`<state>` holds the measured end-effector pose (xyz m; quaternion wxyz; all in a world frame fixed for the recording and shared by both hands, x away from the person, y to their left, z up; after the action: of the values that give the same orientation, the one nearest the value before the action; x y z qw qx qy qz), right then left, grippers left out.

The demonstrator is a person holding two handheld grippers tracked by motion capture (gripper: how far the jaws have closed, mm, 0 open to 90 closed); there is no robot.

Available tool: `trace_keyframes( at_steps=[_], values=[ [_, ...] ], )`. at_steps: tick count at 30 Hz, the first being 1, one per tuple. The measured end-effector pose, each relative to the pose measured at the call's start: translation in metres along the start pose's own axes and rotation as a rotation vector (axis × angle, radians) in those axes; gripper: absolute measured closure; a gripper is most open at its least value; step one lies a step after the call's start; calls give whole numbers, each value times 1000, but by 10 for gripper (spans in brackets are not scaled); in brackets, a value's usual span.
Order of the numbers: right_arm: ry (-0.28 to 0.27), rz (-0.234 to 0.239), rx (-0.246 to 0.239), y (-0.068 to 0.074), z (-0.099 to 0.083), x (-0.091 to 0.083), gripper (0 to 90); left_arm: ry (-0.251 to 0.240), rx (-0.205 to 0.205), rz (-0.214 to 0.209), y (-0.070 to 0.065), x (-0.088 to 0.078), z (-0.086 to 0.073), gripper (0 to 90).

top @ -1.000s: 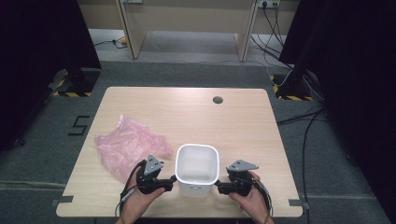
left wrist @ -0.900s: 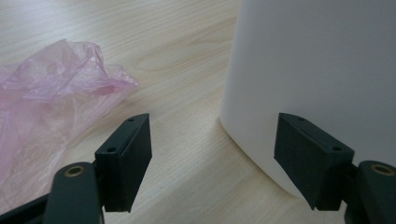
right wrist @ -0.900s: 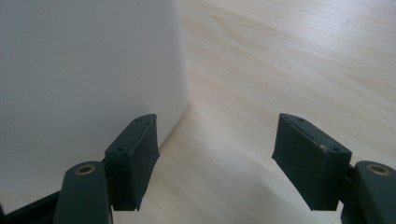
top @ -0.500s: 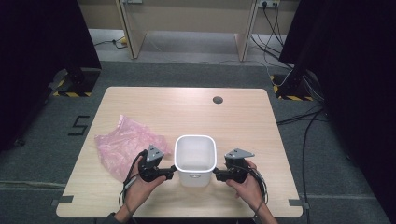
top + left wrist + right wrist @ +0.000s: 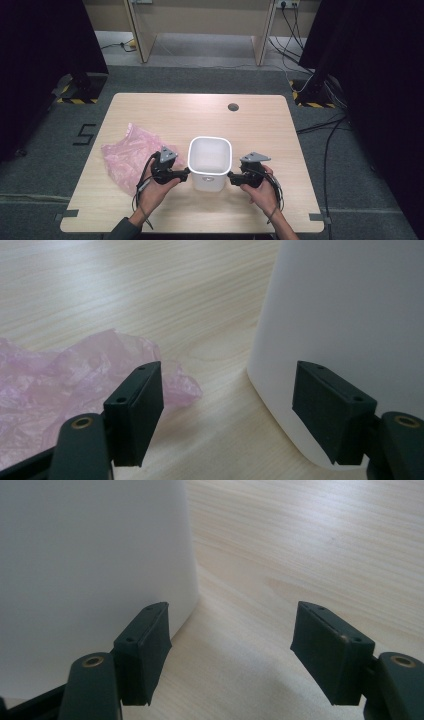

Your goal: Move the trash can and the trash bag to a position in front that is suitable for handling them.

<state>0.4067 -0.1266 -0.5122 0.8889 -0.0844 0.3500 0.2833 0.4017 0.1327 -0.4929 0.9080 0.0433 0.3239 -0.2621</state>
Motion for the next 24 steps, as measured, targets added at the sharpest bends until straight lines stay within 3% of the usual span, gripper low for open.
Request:
trace_keyframes(
  at_steps=[13,18,22,24],
  values=[
    [-5,-6,33,-9,5,7,298,3,-7,-15,3,5,2,263],
    [-9,5,49,-13,0,3,257,-29,33,0,9,-12,1,244],
    [-7,8,64,-16,-5,-3,256,-41,29,16,20,-29,-4,242],
    [-11,9,63,-16,-6,-6,255,-25,35,23,28,-37,-10,240]
  ],
)
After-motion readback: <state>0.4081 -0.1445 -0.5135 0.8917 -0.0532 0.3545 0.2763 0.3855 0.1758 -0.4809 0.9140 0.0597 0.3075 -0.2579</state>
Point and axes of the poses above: each handheld gripper's, and its own axes: x roughly forward along the jaws, z roughly out of its top, y roughly to its left, the point moved 4 cm from there along x, roughly forward along the jaws, and after that the axes turned 1 degree about -x, right-handed, at the moved point
